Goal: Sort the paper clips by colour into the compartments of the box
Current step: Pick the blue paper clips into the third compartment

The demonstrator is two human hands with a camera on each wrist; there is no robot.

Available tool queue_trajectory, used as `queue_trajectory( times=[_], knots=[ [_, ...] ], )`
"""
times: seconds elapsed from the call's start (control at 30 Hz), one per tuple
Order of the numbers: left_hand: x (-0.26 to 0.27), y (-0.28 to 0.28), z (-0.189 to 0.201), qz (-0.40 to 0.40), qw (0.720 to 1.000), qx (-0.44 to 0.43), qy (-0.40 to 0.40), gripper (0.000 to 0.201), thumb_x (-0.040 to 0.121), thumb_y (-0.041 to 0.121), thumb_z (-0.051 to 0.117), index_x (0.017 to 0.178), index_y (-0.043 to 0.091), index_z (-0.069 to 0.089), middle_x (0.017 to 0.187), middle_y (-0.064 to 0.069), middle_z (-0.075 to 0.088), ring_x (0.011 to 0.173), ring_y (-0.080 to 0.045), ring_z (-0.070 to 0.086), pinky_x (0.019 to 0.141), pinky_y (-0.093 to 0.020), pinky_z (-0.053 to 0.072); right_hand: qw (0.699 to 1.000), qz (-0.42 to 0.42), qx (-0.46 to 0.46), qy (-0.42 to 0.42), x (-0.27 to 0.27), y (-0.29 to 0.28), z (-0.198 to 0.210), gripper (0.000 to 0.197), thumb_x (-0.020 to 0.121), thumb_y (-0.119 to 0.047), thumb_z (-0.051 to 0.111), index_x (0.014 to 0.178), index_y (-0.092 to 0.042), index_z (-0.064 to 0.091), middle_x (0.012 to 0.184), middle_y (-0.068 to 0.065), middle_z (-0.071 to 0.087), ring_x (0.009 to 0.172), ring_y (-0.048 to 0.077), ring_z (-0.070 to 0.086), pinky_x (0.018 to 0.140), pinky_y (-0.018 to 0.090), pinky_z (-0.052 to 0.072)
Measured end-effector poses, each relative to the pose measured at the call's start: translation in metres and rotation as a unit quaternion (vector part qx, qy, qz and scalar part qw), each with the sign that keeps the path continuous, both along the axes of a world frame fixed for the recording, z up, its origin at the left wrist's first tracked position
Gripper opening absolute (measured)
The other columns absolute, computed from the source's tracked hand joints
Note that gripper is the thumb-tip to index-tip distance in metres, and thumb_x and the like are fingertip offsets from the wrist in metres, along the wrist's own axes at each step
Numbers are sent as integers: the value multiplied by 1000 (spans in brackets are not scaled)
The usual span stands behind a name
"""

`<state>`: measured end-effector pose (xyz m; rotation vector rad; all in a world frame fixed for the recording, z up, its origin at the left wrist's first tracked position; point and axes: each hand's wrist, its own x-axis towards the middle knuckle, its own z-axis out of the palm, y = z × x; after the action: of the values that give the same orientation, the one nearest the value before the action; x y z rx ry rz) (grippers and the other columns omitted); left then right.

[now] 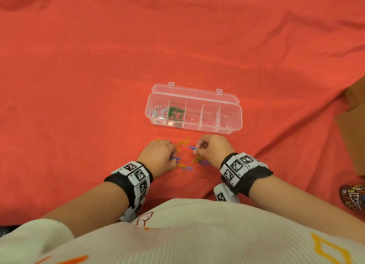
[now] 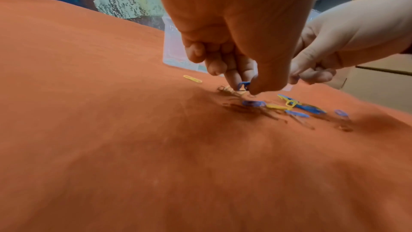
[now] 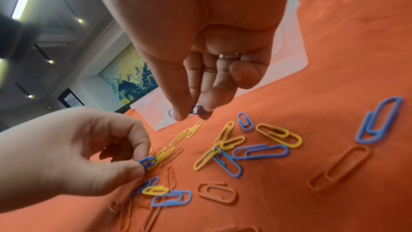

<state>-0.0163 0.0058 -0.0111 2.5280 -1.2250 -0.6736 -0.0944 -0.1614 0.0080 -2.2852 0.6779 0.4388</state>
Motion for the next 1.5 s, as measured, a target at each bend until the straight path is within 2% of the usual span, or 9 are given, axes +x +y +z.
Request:
queue_trajectory(
  times=[0.17, 0.3, 0.6, 0.73, 0.97, 1.17, 1.3, 1.4, 1.5],
  knots=[
    [9, -14, 17, 52, 995, -74, 41, 9, 72, 27, 65, 80, 22, 66, 80, 3, 70, 74, -17, 60, 68, -24, 36, 997, -47, 41, -34, 9, -5, 14, 10, 77, -22, 72, 79, -13, 67, 70, 1, 61, 48, 9, 47, 57, 25, 42],
    [21, -33, 34, 111, 983, -140, 47, 8, 78, 28, 64, 84, 23, 67, 78, 11, 64, 67, -8, 47, 64, -22, 32, 992, -98, 49, -65, 19, -15, 25, 13, 75, -22, 74, 74, -12, 66, 67, 3, 59, 53, 14, 47, 59, 29, 41],
    [47, -71, 44, 229, 961, -137, 74, 13, 78, 16, 61, 88, 17, 70, 83, -5, 71, 81, -26, 64, 74, -37, 54, 987, -153, 32, -46, 52, -34, 36, 20, 76, -22, 74, 63, -14, 61, 73, 10, 64, 55, 18, 49, 62, 31, 43],
    [48, -80, 45, 223, 967, -109, 63, 16, 83, 22, 59, 91, 16, 71, 89, -9, 72, 85, -29, 63, 76, -37, 52, 987, -155, 17, -40, 61, -34, 32, 17, 79, -18, 70, 84, -1, 72, 90, 20, 72, 53, 21, 50, 66, 34, 49],
    [48, -80, 43, 209, 969, -109, 67, 27, 87, 18, 50, 108, 19, 67, 111, -8, 70, 102, -27, 62, 86, -35, 51, 988, -139, 5, -61, 60, -34, 21, 16, 82, -15, 61, 90, -20, 74, 69, -3, 62, 65, 21, 55, 84, 42, 54],
    [43, -58, 41, 224, 952, -194, 74, 14, 80, 20, 61, 90, 22, 71, 91, 0, 73, 75, -16, 59, 78, -32, 48, 985, -103, 52, -129, 40, -35, 22, 13, 79, -15, 64, 86, -21, 72, 57, -9, 50, 51, 8, 45, 63, 31, 43],
    [29, -31, 30, 193, 960, -199, 33, 9, 76, 22, 67, 84, 26, 70, 70, 14, 61, 59, 6, 45, 81, -32, 39, 988, -43, 78, -123, 16, -36, 20, 12, 81, -16, 64, 86, -25, 70, 63, -8, 52, 51, 3, 44, 59, 22, 42],
    [16, -10, 15, 152, 980, -125, 18, 8, 77, 29, 67, 84, 29, 69, 77, 11, 65, 75, -8, 54, 81, -30, 28, 996, 13, 43, -76, -2, -35, 12, 13, 82, -16, 63, 92, -19, 70, 72, -6, 55, 57, 1, 45, 56, 8, 36],
    [5, 6, 3, 120, 991, -51, 37, 13, 75, 34, 68, 87, 31, 68, 88, 8, 67, 92, -14, 56, 80, -30, 24, 1000, -3, -14, -9, -13, -35, -6, 11, 80, -19, 65, 90, -17, 70, 74, -5, 59, 70, 11, 53, 61, 19, 38]
  ],
)
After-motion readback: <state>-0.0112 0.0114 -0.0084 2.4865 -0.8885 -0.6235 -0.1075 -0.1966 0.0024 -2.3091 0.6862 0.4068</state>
